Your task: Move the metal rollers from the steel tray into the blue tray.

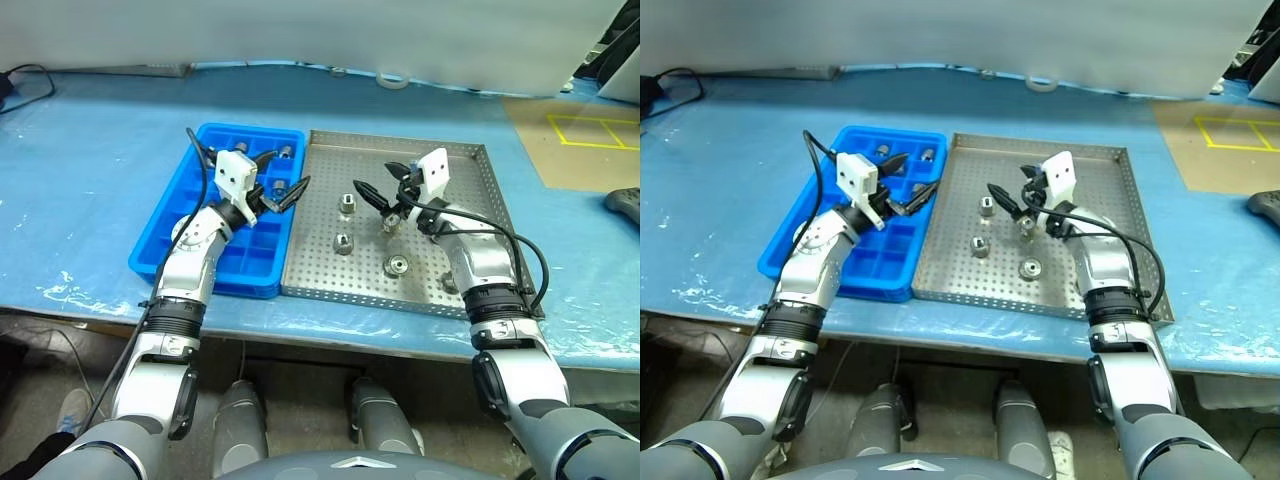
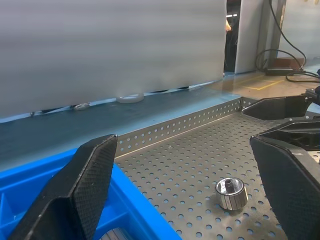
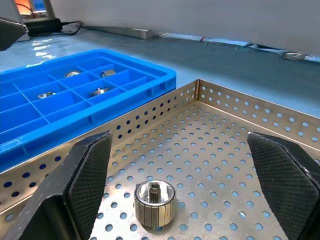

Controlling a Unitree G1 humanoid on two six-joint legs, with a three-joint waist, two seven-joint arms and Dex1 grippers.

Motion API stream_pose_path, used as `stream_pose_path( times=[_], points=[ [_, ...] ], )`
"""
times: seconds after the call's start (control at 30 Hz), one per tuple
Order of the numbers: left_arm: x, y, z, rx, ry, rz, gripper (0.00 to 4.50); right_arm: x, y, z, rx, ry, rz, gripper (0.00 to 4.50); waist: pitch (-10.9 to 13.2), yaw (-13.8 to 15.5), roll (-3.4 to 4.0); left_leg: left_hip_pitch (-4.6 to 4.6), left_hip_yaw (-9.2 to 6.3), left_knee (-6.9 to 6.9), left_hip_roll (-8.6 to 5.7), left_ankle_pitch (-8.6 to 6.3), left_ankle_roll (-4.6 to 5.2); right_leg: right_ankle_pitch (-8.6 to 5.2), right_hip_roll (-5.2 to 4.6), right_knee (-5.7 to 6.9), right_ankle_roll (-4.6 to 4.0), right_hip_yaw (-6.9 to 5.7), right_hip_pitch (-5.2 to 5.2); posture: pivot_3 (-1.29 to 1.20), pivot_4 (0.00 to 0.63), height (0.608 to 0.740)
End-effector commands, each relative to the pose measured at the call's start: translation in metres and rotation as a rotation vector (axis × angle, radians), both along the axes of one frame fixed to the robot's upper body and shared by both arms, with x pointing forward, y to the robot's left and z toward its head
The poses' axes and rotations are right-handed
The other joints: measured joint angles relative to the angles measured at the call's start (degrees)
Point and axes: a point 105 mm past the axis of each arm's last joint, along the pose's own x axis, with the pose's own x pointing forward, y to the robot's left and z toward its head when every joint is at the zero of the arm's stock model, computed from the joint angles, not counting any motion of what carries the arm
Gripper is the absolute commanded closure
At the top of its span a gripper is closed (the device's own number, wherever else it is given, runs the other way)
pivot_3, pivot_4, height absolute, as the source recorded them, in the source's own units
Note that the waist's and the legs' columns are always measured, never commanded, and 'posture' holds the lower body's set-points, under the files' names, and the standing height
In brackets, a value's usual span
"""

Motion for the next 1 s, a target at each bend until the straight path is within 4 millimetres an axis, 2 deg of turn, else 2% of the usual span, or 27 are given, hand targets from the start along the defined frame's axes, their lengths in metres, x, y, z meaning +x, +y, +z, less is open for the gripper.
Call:
stream_pose_path(
  times=[0.03, 0.23, 0.73, 1.0],
  points=[
    [-0.003, -0.007, 0.010, 0.002, -0.032, -0.046, 0.00, -0.002, -0.014, 0.018, 0.001, -0.062, -0.030, 0.03, 0.00, -0.04, 0.00, 0.00, 0.00, 0.00, 0.00, 0.00, 0.00, 0.00, 0.00, 0.00, 0.00, 0.00, 0.00, -0.45, 0.150, 0.740],
    [-0.001, -0.013, 0.011, 0.013, -0.024, -0.091, 0.00, -0.008, -0.028, 0.012, -0.005, -0.050, -0.078, 0.03, 0.00, -0.50, 0.00, 0.01, 0.00, 0.01, 0.01, 0.00, 0.00, 0.00, 0.01, -0.01, 0.00, 0.01, 0.00, -0.48, 0.150, 0.740],
    [-0.006, -0.045, 0.012, 0.099, 0.051, -0.324, 0.00, -0.008, -0.036, 0.013, -0.042, -0.060, -0.112, 0.03, 0.00, -0.56, 0.00, 0.00, 0.01, 0.01, -0.02, -0.01, 0.01, 0.00, 0.00, -0.02, 0.00, 0.03, 0.00, -0.52, 0.150, 0.740],
    [-0.013, -0.053, -0.012, 0.271, 0.203, -0.513, 0.00, -0.011, -0.045, 0.010, -0.043, -0.057, -0.154, 0.03, 0.00, -0.89, 0.00, 0.02, 0.03, -0.01, 0.00, -0.02, 0.02, 0.00, 0.02, -0.03, 0.00, 0.05, -0.03, -0.55, 0.150, 0.740]
  ],
)
